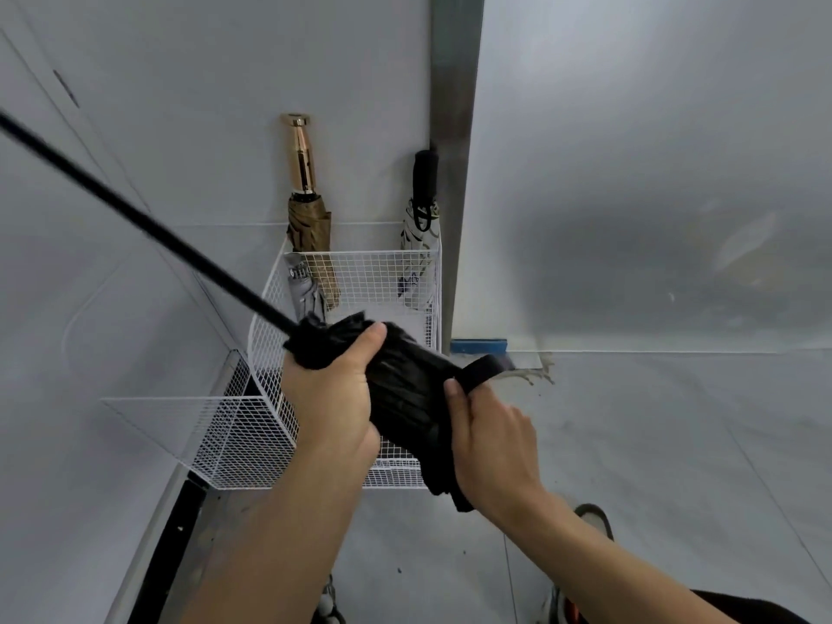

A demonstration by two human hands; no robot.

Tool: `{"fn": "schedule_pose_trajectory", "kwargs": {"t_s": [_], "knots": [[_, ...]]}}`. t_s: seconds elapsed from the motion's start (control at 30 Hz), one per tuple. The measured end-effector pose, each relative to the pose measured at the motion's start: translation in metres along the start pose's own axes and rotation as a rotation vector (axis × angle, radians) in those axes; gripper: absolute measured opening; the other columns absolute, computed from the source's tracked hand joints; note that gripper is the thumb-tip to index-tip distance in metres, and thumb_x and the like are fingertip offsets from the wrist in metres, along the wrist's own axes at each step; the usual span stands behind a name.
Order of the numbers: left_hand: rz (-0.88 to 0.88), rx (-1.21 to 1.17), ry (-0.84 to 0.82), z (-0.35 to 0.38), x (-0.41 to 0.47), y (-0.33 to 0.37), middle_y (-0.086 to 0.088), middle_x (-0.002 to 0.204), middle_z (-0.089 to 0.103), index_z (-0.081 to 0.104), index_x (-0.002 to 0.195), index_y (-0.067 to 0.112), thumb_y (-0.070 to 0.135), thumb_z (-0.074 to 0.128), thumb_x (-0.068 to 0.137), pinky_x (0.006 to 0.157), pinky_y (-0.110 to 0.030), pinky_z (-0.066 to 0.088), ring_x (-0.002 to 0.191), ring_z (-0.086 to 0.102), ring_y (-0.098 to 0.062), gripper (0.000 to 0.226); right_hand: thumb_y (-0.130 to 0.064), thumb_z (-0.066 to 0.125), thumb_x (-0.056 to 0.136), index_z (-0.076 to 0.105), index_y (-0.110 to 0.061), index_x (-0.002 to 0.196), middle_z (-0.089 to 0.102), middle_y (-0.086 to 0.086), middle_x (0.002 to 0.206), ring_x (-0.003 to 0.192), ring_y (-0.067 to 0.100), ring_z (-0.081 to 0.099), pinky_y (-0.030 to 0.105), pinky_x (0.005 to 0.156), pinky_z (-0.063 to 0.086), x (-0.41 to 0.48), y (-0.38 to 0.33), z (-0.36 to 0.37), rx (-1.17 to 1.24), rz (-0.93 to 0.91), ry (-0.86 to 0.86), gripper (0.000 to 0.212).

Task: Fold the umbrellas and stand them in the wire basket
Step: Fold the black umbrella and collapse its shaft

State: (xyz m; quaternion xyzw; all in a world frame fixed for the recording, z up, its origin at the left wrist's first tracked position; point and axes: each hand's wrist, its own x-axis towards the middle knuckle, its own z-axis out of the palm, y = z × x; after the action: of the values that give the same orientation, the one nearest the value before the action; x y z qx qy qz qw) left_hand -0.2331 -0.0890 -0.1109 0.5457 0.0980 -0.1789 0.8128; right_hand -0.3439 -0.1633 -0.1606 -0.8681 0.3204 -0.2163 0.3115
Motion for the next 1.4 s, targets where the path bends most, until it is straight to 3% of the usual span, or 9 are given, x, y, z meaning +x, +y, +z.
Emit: {"fn": "schedule_pose_trajectory", "kwargs": {"t_s": [0.1, 0.23, 0.43, 0.63, 0.8, 1.0, 1.1, 1.23, 1.4], "knots": [[0.002, -0.005, 0.125, -0.003, 0.014, 0.002, -0.011, 0.089, 0.071, 0.062, 0.110, -0.002, -0.009, 0.076, 0.071, 0.059, -0.036, 0.060, 0.068, 0.073, -0.024, 0.042, -0.057, 0.028, 0.093, 0.057, -0.024, 0.090, 0.065, -0.005, 0.075, 0.065, 0.015, 0.062, 0.033, 0.057, 0.048, -0.008, 0.000, 0.006, 0.179, -0.021, 0.085, 0.044], [0.071, 0.052, 0.139, -0.004, 0.015, 0.008, -0.004, 0.072, 0.064, 0.057, 0.083, 0.010, -0.013, 0.071, 0.071, 0.058, -0.035, 0.059, 0.055, 0.066, -0.017, 0.029, -0.046, 0.049, 0.090, 0.062, -0.033, 0.091, 0.061, -0.015, 0.119, 0.100, -0.003, 0.061, 0.013, 0.078, 0.049, 0.001, 0.003, -0.009, 0.492, 0.019, 0.164, 0.017], [0.146, 0.067, -0.023, 0.001, 0.006, 0.009, -0.006, 0.071, 0.062, 0.055, 0.084, 0.007, -0.017, 0.069, 0.073, 0.064, -0.039, 0.059, 0.063, 0.066, -0.024, 0.029, -0.029, 0.064, 0.091, 0.072, -0.019, 0.083, 0.070, -0.008, 0.078, 0.076, 0.002, 0.064, 0.013, 0.070, 0.048, 0.015, 0.012, -0.021, 0.555, 0.081, 0.098, 0.014], [-0.017, -0.119, -0.373, 0.003, -0.006, 0.015, 0.000, 0.067, 0.058, 0.059, 0.070, 0.017, -0.009, 0.064, 0.072, 0.062, -0.032, 0.055, 0.062, 0.062, -0.017, 0.027, -0.026, 0.060, 0.094, 0.070, 0.002, 0.092, 0.073, 0.017, 0.086, 0.079, 0.021, 0.070, 0.030, 0.071, 0.055, 0.017, 0.011, -0.016, 0.960, 0.414, -0.414, 0.030], [-0.071, -0.150, -0.552, -0.009, 0.001, 0.026, 0.003, 0.066, 0.053, 0.058, 0.070, 0.018, 0.005, 0.066, 0.047, 0.056, -0.027, 0.051, 0.058, 0.055, -0.013, 0.027, -0.033, 0.058, 0.097, 0.061, 0.003, 0.115, 0.066, 0.023, 0.119, 0.112, 0.038, 0.063, 0.049, 0.106, 0.046, 0.009, 0.004, -0.014, 1.055, 0.588, -0.802, 0.040], [-0.089, -0.131, -0.657, -0.010, 0.010, 0.029, -0.001, 0.076, 0.056, 0.059, 0.079, 0.017, 0.010, 0.071, 0.052, 0.066, -0.032, 0.052, 0.070, 0.057, -0.018, 0.030, -0.031, 0.047, 0.102, 0.062, -0.003, 0.087, 0.064, 0.004, 0.072, 0.070, 0.019, 0.062, 0.029, 0.068, 0.050, -0.003, -0.013, -0.010, 0.982, 0.471, -0.510, 0.035], [0.024, -0.011, -0.425, -0.001, -0.002, 0.022, -0.008, 0.089, 0.065, 0.064, 0.096, 0.011, 0.011, 0.079, 0.069, 0.067, -0.032, 0.055, 0.081, 0.065, -0.022, 0.031, -0.034, 0.043, 0.103, 0.052, -0.011, 0.071, 0.052, -0.011, 0.056, 0.055, 0.012, 0.048, 0.026, 0.055, 0.041, -0.001, -0.009, -0.007, 0.656, 0.264, -0.209, 0.040], [0.044, 0.026, -0.096, 0.011, -0.013, 0.007, -0.002, 0.094, 0.070, 0.062, 0.111, 0.011, 0.015, 0.086, 0.064, 0.060, -0.025, 0.057, 0.076, 0.071, -0.014, 0.053, -0.046, 0.040, 0.100, 0.052, -0.024, 0.082, 0.060, -0.004, 0.065, 0.057, 0.013, 0.057, 0.042, 0.056, 0.049, -0.010, 0.005, 0.006, 0.280, 0.018, 0.014, 0.031], [0.068, 0.048, -0.009, 0.003, 0.006, 0.012, 0.000, 0.074, 0.066, 0.063, 0.088, 0.015, -0.006, 0.074, 0.073, 0.055, -0.027, 0.056, 0.058, 0.066, -0.012, 0.028, -0.046, 0.060, 0.092, 0.072, -0.027, 0.087, 0.069, -0.016, 0.078, 0.073, 0.002, 0.065, 0.025, 0.062, 0.052, -0.021, 0.003, 0.002, 0.417, -0.090, 0.009, 0.023]]}}
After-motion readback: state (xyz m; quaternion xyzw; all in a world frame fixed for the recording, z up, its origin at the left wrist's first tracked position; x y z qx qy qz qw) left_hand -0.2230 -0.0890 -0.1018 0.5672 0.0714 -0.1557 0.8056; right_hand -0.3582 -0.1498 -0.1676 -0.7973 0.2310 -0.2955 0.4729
